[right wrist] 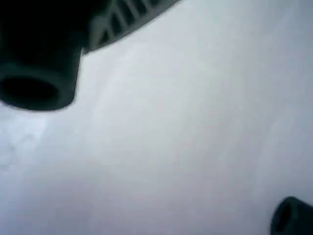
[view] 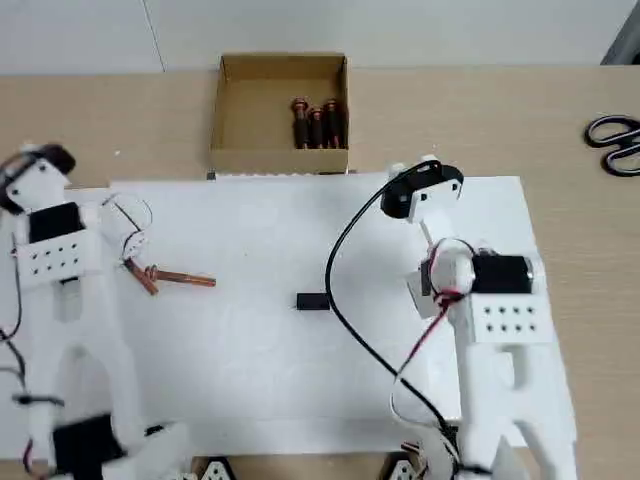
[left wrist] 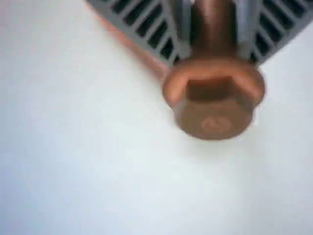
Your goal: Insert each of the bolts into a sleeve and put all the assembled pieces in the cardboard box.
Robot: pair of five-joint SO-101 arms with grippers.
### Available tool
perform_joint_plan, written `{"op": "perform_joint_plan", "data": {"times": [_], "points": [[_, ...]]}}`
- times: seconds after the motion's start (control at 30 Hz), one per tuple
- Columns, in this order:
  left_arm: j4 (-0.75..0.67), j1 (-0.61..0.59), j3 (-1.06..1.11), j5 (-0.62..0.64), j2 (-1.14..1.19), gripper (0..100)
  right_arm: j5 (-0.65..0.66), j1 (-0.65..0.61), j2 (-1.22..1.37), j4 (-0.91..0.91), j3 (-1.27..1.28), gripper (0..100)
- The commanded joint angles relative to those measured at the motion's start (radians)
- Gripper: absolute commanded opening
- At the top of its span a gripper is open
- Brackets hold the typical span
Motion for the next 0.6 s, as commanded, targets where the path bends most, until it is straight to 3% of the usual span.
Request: {"op": "perform_joint_plan", "data": {"times": [0.0, 0.23, 0.57], "points": [[0.032, 0.066, -0.05, -0.06, -0.186, 1, -0.014, 0.004, -0.117, 0.016, -0.046, 0.3], [0.054, 0.249, -0.044, -0.143, -0.459, 1, -0.015, 0.004, -0.28, -0.005, -0.011, 0.3], [-0.109, 0.269, 0.031, -0.141, -0.68, 1, -0.219, -0.044, -0.564, -0.255, 0.247, 0.2]]}}
